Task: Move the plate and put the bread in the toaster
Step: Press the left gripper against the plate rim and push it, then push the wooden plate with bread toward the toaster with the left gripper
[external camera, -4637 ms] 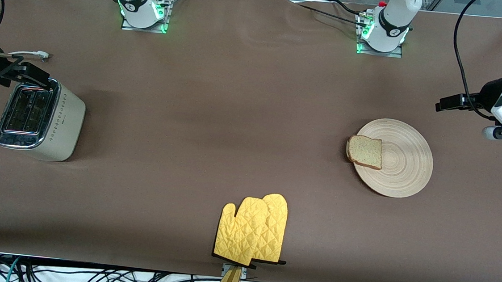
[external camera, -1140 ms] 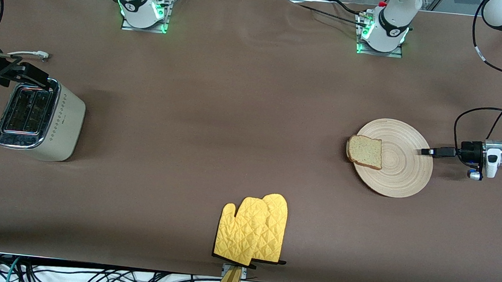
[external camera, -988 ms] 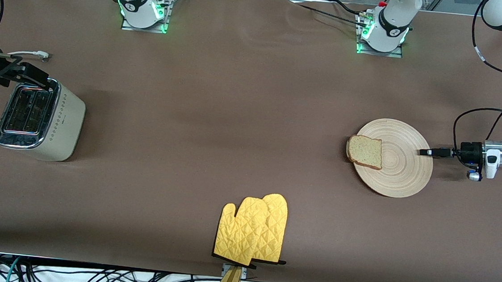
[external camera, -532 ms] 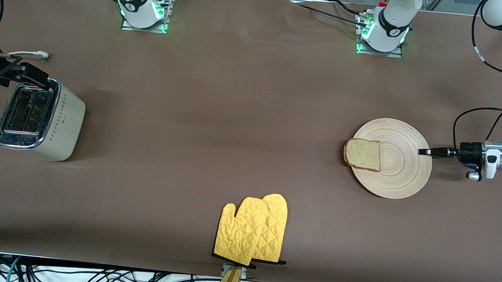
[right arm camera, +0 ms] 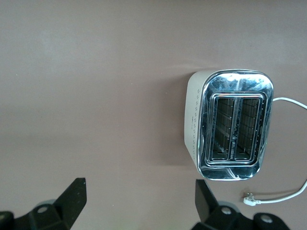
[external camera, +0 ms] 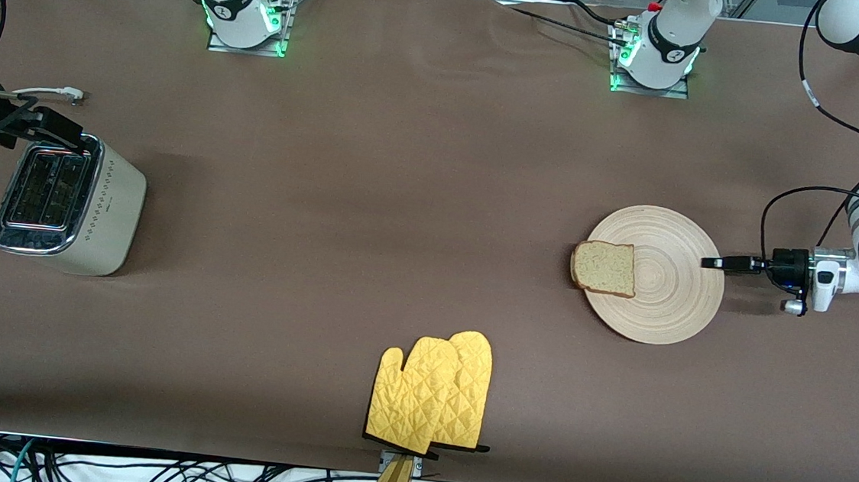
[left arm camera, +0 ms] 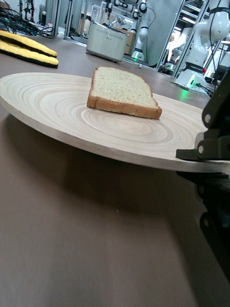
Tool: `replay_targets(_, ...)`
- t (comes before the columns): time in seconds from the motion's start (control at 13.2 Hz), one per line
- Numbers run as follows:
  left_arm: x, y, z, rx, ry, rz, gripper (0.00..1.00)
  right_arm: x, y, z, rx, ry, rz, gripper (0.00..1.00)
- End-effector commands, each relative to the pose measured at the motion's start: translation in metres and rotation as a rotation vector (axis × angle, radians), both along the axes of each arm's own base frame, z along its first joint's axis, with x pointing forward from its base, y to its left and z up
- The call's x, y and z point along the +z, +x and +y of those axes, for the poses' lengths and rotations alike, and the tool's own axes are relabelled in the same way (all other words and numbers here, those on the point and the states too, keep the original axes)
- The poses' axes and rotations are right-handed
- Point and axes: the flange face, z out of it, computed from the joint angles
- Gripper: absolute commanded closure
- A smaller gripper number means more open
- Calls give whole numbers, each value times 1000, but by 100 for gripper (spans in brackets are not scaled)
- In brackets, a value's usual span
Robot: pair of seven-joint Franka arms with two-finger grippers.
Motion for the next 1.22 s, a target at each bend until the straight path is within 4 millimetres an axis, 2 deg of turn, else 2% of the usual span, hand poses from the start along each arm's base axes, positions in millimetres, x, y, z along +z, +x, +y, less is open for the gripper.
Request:
replay_targets(0.0, 3, 15, -30, -24, -21, -15, 100, 4, -1, -1, -5, 0, 5, 0)
replay_targets(0.15, 6, 28, -62, -18, -69, -31, 100, 4, -1, -2, -7, 0, 5, 0)
replay_targets(0.53, 19, 58, -167, -53, -167, -60, 100, 3, -1, -2, -7, 0, 6, 0)
replay_targets(0.68, 22, 65, -228, -51, -259, -64, 100, 3, -1, -2, -7, 0, 6, 0)
replay_targets(0.76, 22, 67, -265, -47, -302, -56, 100, 4, -1, -2, -7, 0, 5, 0)
replay_targets(0.91, 21, 69, -325, -54, -294, -63, 100, 3, -1, -2, -7, 0, 6, 0)
replay_targets(1.14, 18, 58, -424, -51, -310, -54, 100, 3, -1, -2, -7, 0, 6, 0)
